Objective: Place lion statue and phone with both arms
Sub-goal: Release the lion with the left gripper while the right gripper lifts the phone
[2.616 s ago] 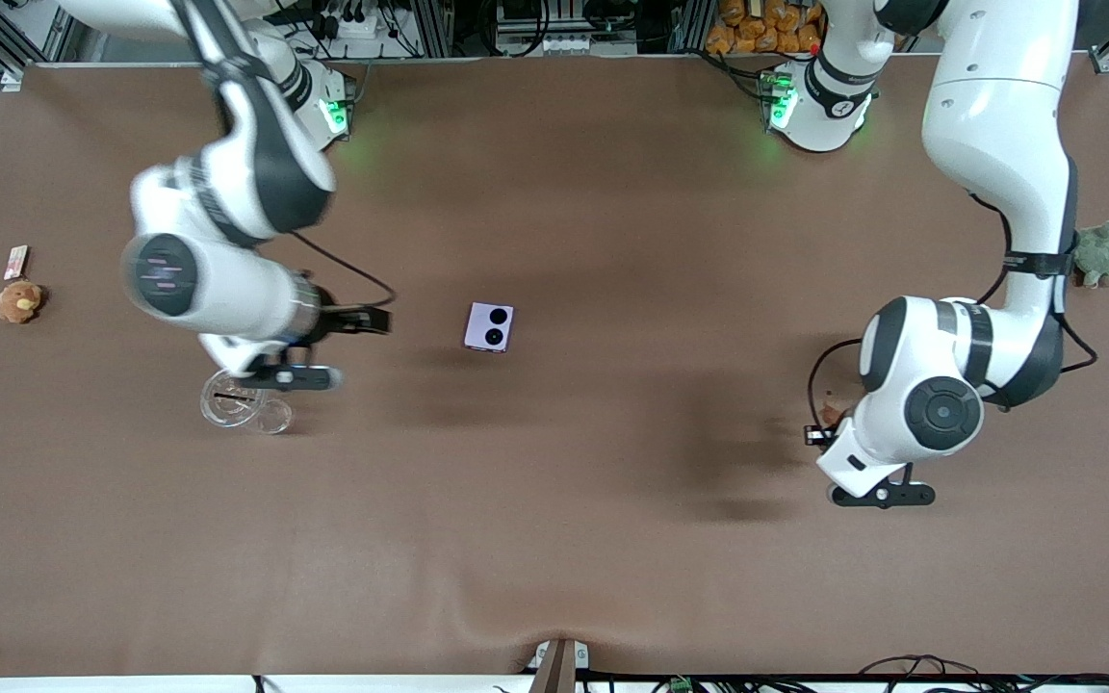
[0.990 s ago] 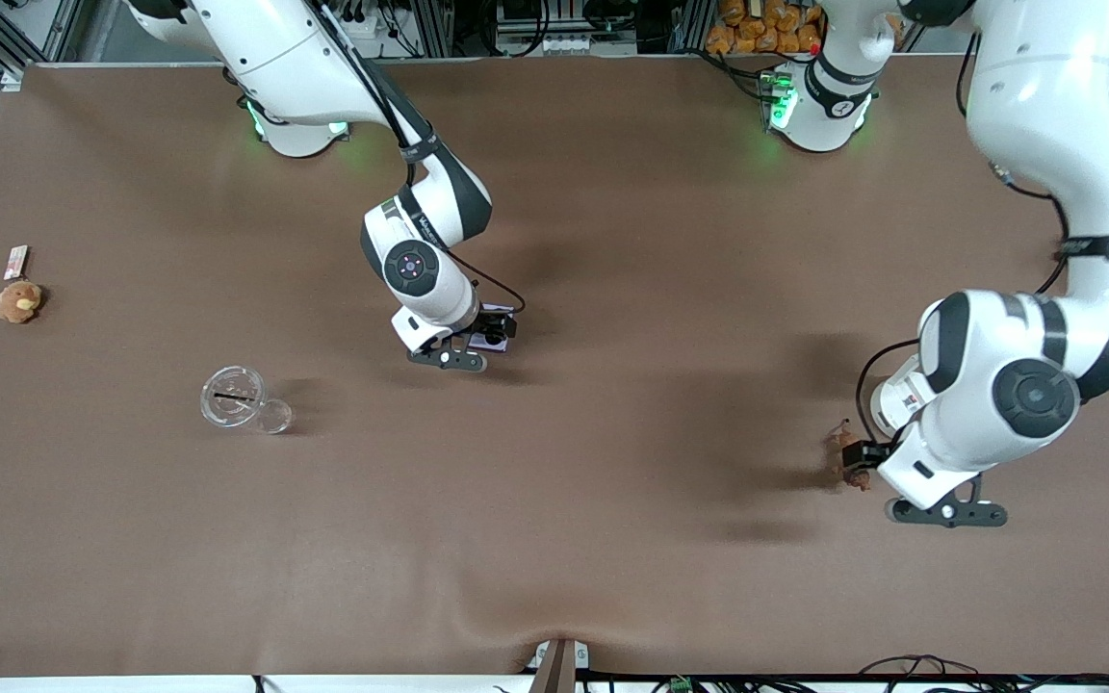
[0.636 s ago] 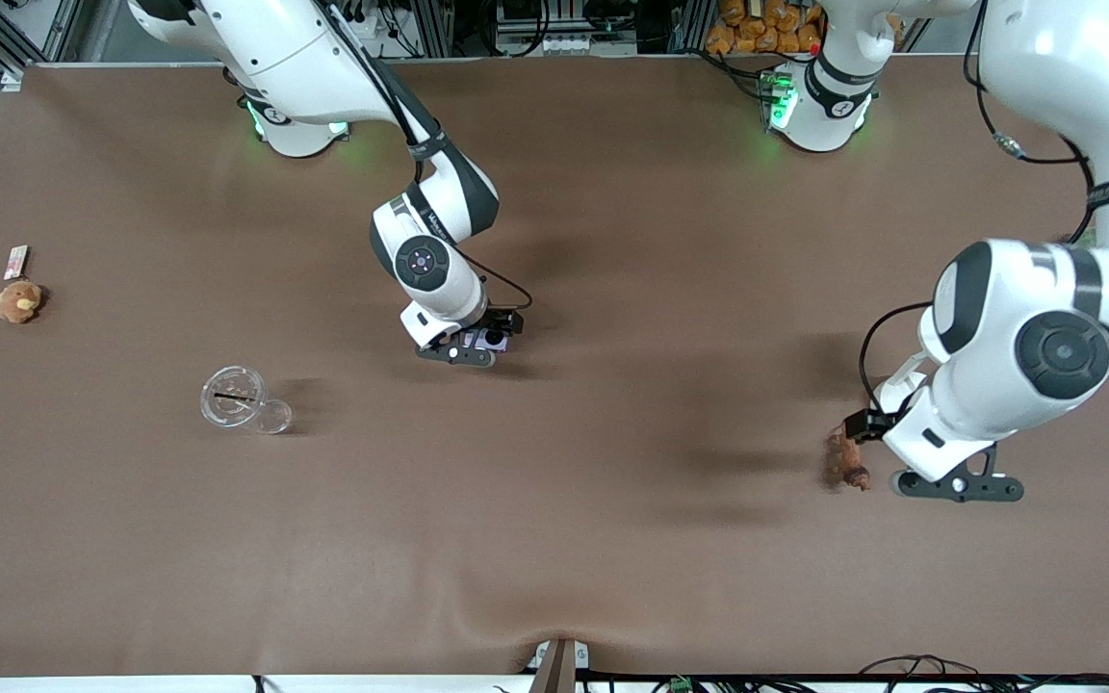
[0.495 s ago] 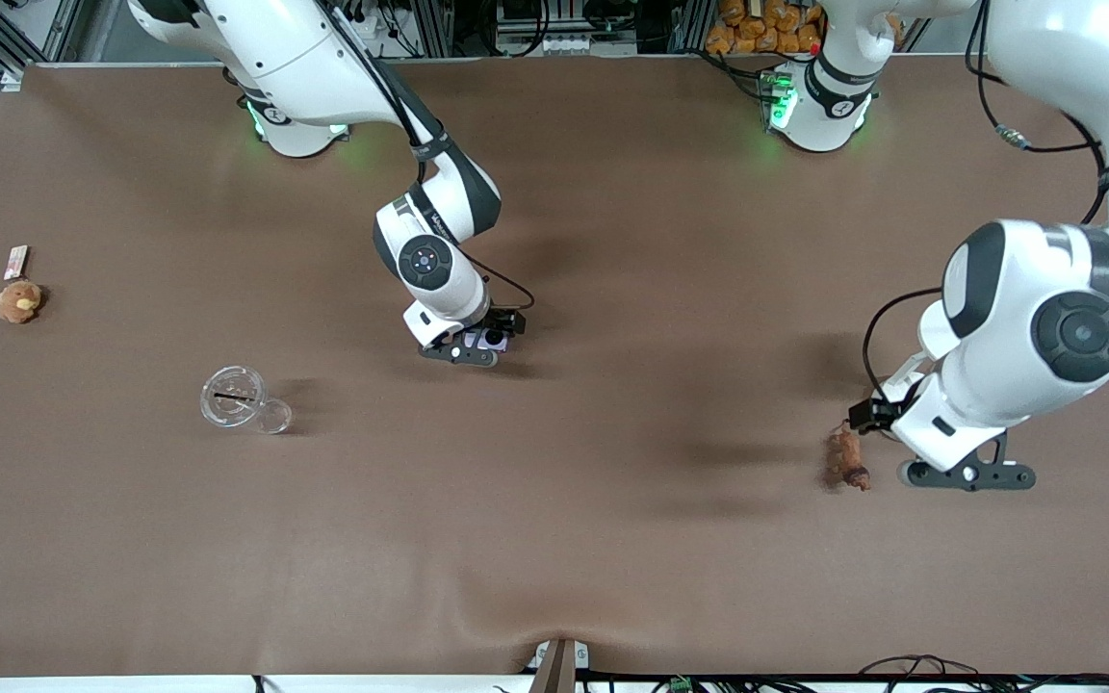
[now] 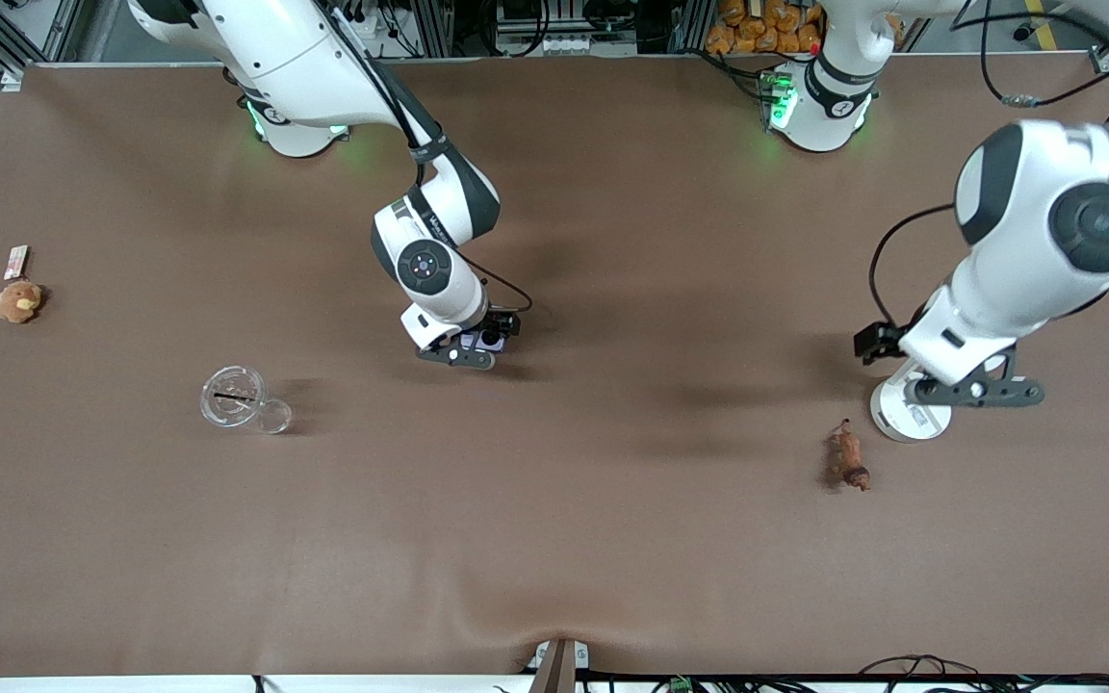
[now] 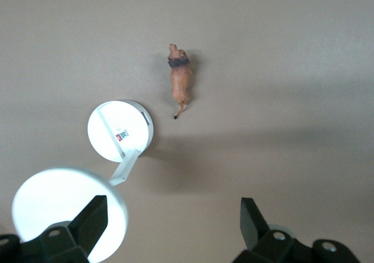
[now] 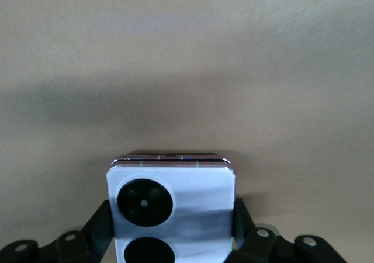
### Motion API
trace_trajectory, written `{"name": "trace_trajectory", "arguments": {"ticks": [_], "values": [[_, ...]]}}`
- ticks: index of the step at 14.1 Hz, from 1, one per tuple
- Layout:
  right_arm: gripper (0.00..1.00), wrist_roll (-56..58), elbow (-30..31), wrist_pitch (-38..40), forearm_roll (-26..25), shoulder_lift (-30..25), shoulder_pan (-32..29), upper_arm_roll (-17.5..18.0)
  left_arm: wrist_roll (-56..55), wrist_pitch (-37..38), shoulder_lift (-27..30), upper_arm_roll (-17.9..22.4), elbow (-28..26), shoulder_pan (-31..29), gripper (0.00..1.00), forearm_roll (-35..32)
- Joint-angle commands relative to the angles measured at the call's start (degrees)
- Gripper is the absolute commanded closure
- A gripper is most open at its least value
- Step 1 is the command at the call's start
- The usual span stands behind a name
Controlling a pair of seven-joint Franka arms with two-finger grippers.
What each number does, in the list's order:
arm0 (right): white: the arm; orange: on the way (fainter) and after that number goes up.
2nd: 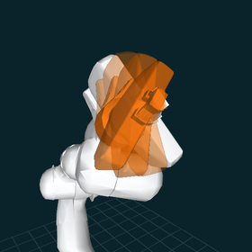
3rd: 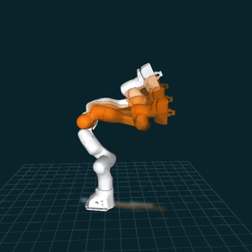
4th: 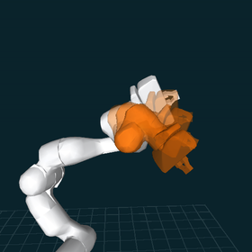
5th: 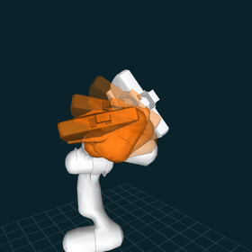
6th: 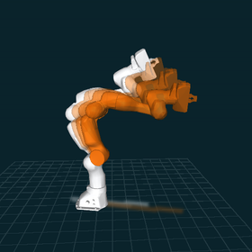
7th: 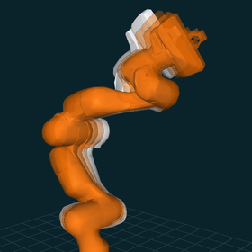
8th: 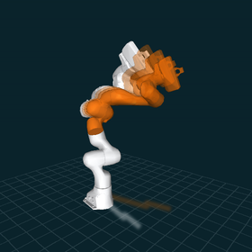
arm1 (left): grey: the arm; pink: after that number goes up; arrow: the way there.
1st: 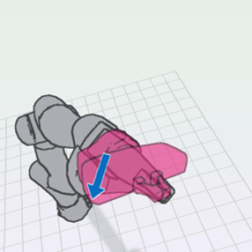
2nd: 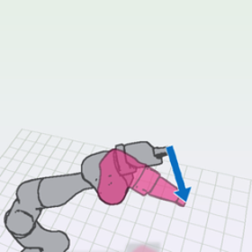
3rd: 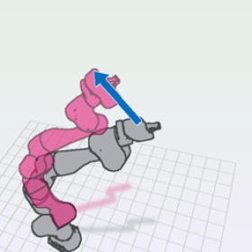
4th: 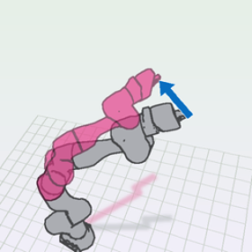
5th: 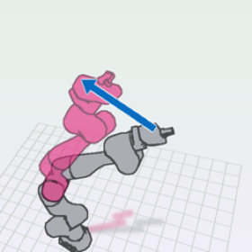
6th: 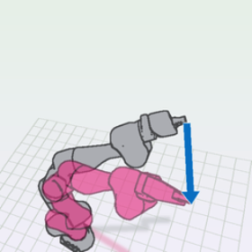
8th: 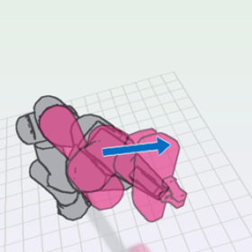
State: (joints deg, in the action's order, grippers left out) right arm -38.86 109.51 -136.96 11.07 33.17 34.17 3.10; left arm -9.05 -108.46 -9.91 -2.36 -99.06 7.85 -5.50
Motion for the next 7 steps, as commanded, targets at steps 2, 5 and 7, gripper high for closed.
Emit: {"name": "trace_trajectory", "arguments": {"ticks": [2,5,7], "values": [[1.00,1.1,-3.2,5.9,-0.1,-1.8,-4.7,0.2,2.6,12.4,2.4,-0.4,7.8,-2.5,0.00,0.6],[1.00,7.9,-3.5,5.9,-0.3,-2.0,-7.5,-2.3,2.6,19.1,2.5,-0.9,13.8,-2.5,0.00,0.7],[1.00,14.2,-3.6,5.9,-0.3,-2.0,-10.1,-3.9,2.5,21.2,3.9,-1.2,15.7,-2.0,0.00,1.9]]}}
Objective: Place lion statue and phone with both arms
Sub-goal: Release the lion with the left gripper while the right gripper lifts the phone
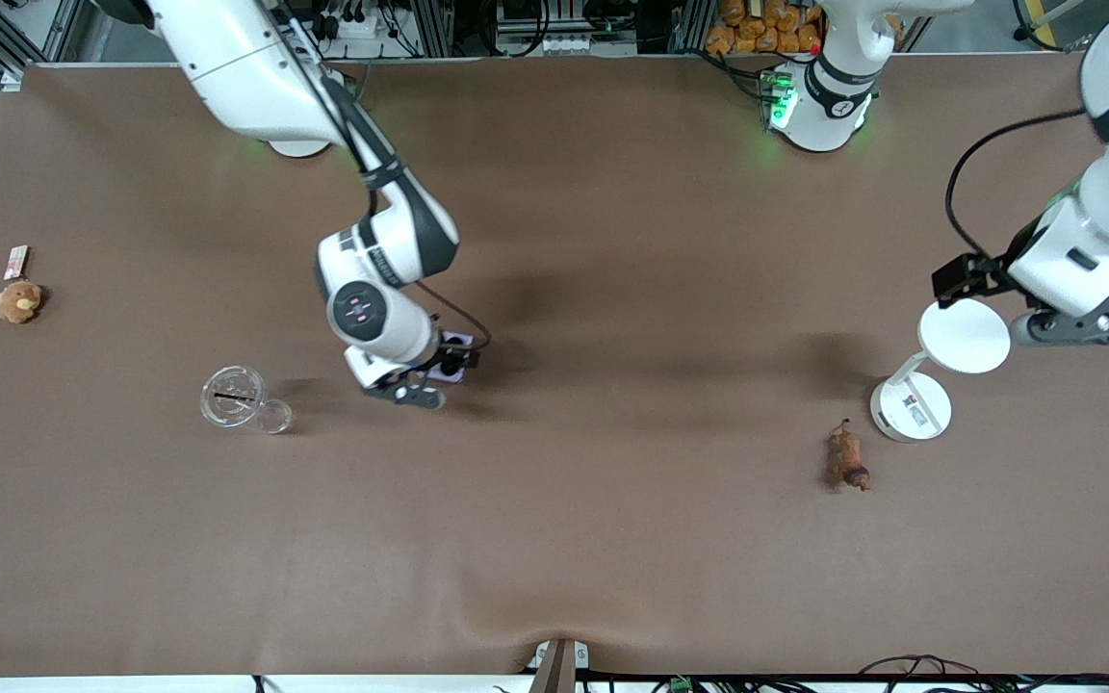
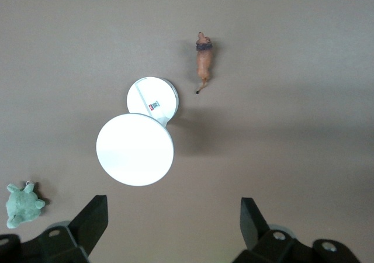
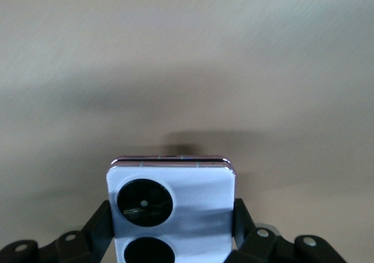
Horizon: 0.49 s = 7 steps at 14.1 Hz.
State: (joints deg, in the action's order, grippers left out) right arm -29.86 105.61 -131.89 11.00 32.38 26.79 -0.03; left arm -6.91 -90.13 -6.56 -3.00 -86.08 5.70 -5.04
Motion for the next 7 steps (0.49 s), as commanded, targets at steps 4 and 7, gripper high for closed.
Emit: {"name": "trace_trajectory", "arguments": {"ticks": [4,7], "values": [[1.00,13.6,0.3,1.0,-0.2,-0.6,-8.9,-1.8,0.4,5.8,5.6,-1.0,-0.1,0.0,0.00,4.1],[1.00,13.6,0.5,0.8,-1.0,0.2,-9.4,-2.1,0.1,2.3,5.3,-1.1,-2.5,-0.3,0.00,4.2]]}}
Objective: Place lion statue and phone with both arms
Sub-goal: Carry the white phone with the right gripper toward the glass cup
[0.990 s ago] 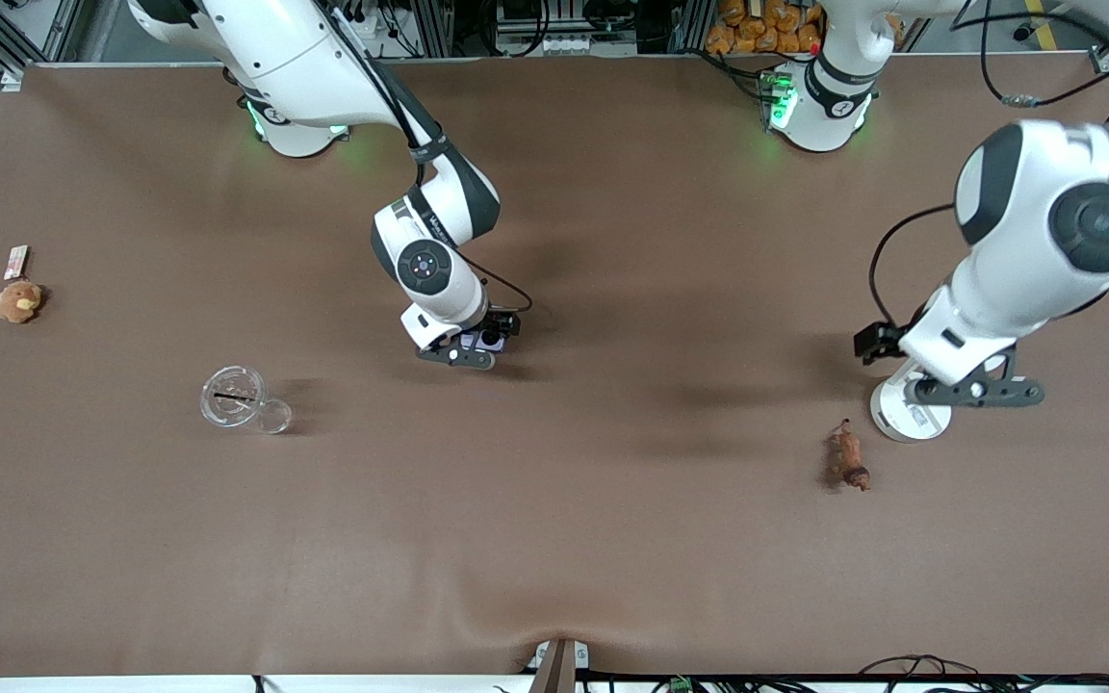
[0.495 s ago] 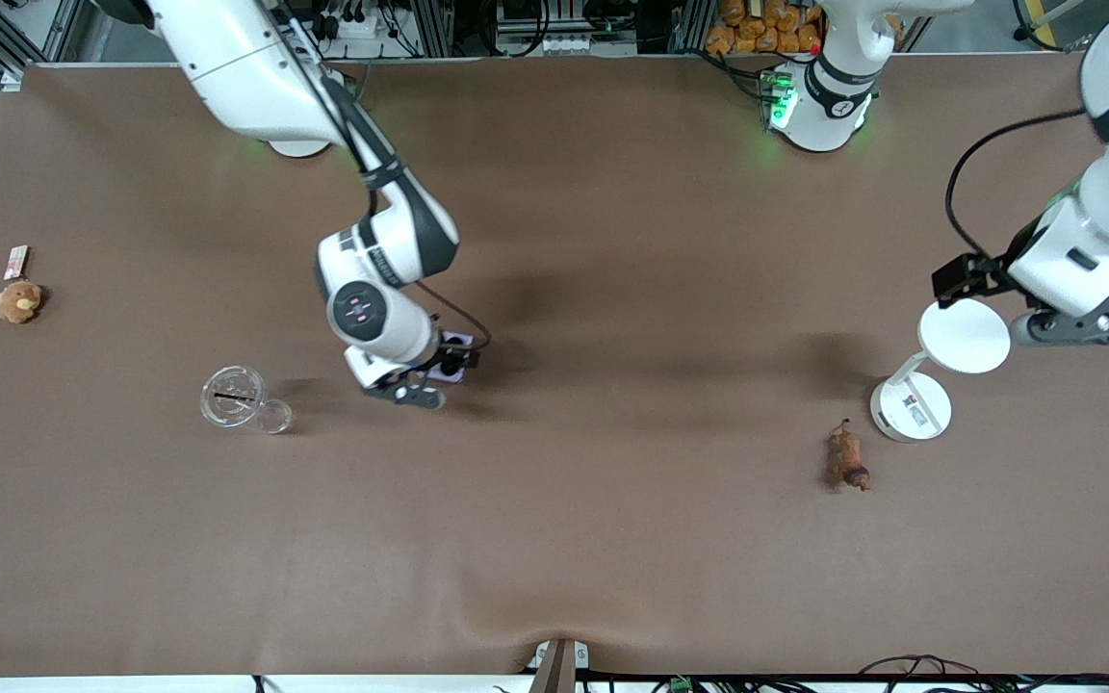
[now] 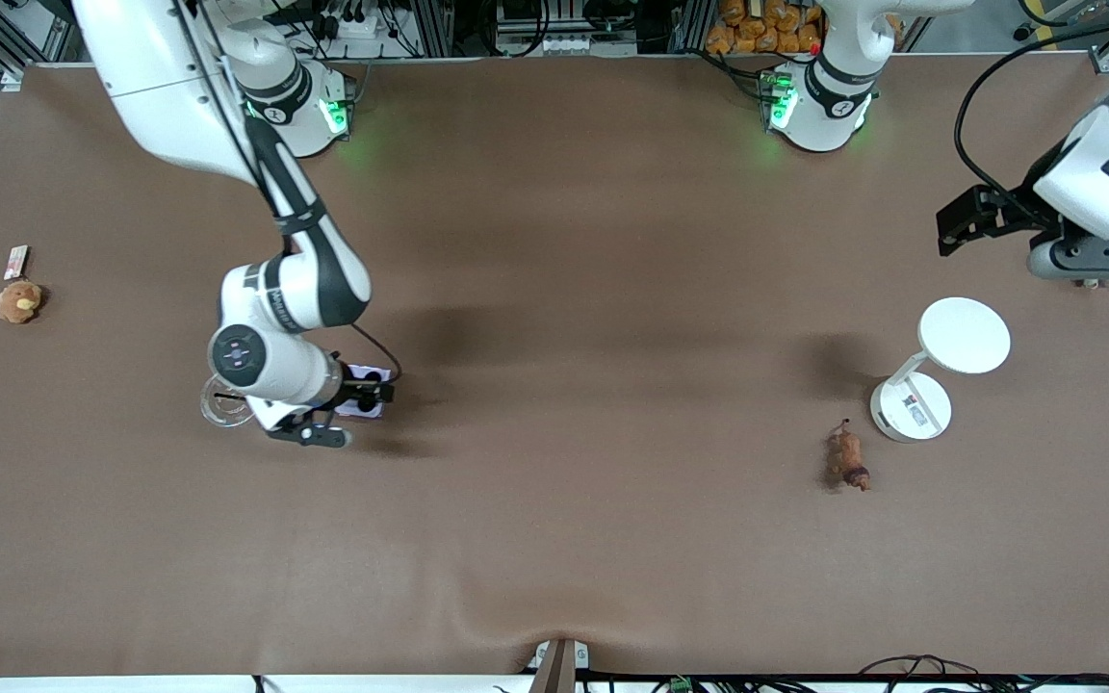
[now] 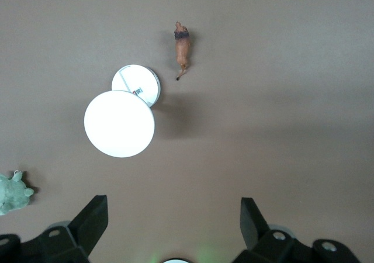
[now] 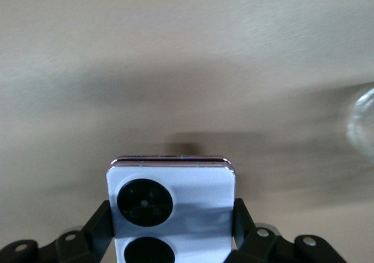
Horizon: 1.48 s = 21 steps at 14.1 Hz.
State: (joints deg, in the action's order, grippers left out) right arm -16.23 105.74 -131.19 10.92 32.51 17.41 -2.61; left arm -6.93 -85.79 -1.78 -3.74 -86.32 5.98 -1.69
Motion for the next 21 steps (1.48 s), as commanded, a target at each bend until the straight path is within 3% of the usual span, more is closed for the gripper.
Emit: {"name": "trace_trajectory", "arguments": {"ticks": [1,9,10,11,12,17,21], "values": [[1.00,0.1,0.4,0.1,-1.6,0.5,0.0,-0.4,0.3,-2.8,0.0,-0.3,-2.2,-0.6,0.00,0.6],[1.00,0.4,0.0,-1.5,-3.5,2.9,-0.1,-0.7,0.3,-3.2,-0.2,-0.4,-1.0,-0.1,0.00,0.0],[0.90,0.4,0.0,-2.1,-3.5,3.2,-0.1,-0.7,0.3,-3.2,-0.2,-0.4,-1.0,-0.1,0.00,0.0],[0.21,0.4,-0.1,-2.3,-3.6,3.3,-0.1,-0.7,0.3,-3.2,-0.3,-0.4,-1.0,-0.1,0.00,0.0],[0.00,0.3,-0.4,-2.1,-3.6,3.3,-0.1,-0.8,0.3,-3.2,-0.3,-0.4,-1.0,-0.1,0.00,0.0],[0.00,-0.1,-5.3,1.4,-3.4,2.4,0.0,-1.7,0.3,-3.9,-0.9,-0.4,-1.0,-0.3,0.00,-0.1],[0.00,0.6,-20.2,16.3,-3.7,2.5,0.1,-3.1,0.4,-4.3,-1.1,-0.3,-1.0,-0.5,0.00,0.0]]}}
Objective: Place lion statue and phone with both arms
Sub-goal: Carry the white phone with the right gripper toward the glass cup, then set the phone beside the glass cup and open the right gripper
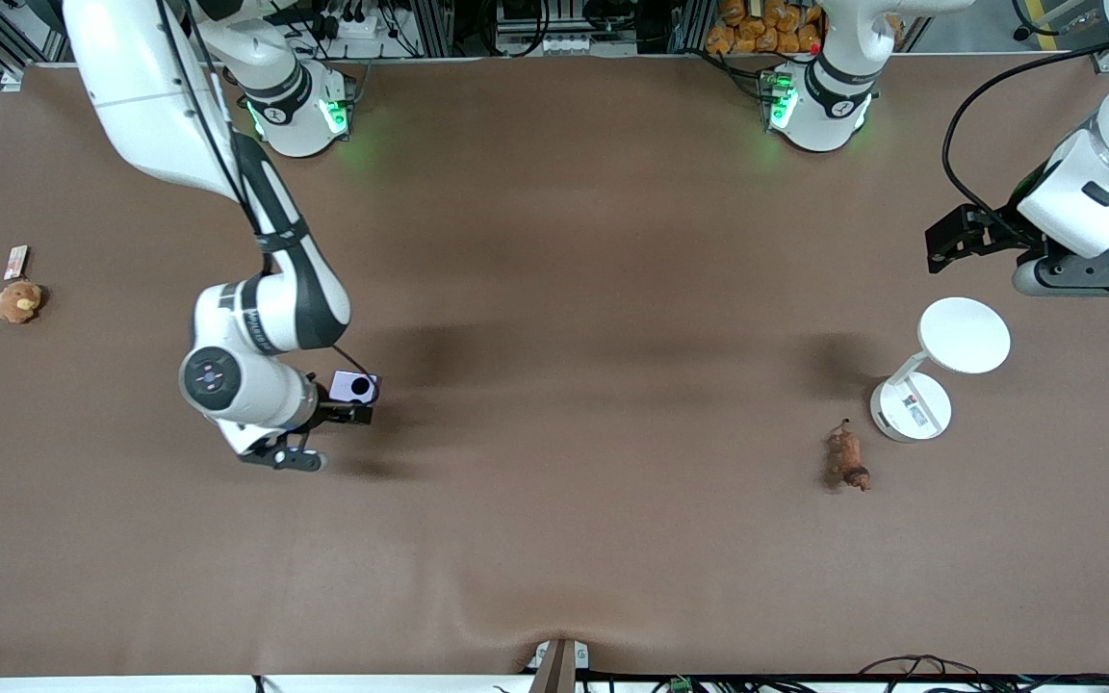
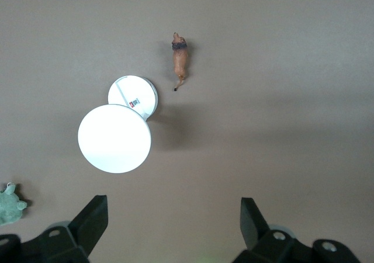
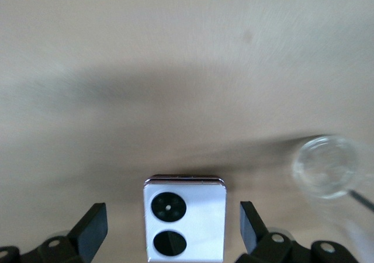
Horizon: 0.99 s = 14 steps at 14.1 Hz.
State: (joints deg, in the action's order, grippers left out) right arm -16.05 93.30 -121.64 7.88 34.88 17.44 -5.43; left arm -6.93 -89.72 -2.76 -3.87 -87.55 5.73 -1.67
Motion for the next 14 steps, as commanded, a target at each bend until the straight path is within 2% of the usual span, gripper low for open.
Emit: {"name": "trace_trajectory", "arguments": {"ticks": [1,5,7,8,10,14], "values": [[0.00,0.5,-11.3,9.9,-1.0,0.1,-0.1,-0.3,0.4,-0.4,-0.1,-0.2,0.3,-0.2,0.00,-0.1],[0.00,0.8,-27.0,25.4,-0.9,-0.1,-3.4,-0.5,0.4,-0.4,0.0,-0.2,0.3,-0.2,0.00,-0.1],[0.00,0.7,-31.8,30.6,-1.0,-0.7,-5.0,-1.1,0.4,-0.4,-0.1,-0.2,0.3,-0.1,0.00,-0.1],[0.00,0.7,-32.0,31.6,-0.8,-3.4,-5.2,-2.4,0.4,-0.4,0.0,-0.2,0.3,0.1,0.00,-0.1],[0.00,0.7,-31.9,32.9,0.6,-9.0,-5.9,-2.8,0.3,-0.4,0.0,-0.3,0.3,0.3,0.00,-0.1],[0.00,0.8,-32.0,46.2,-0.3,-14.4,-7.5,-3.1,0.4,-0.4,0.1,-0.2,0.4,-0.1,0.00,0.0]]}}
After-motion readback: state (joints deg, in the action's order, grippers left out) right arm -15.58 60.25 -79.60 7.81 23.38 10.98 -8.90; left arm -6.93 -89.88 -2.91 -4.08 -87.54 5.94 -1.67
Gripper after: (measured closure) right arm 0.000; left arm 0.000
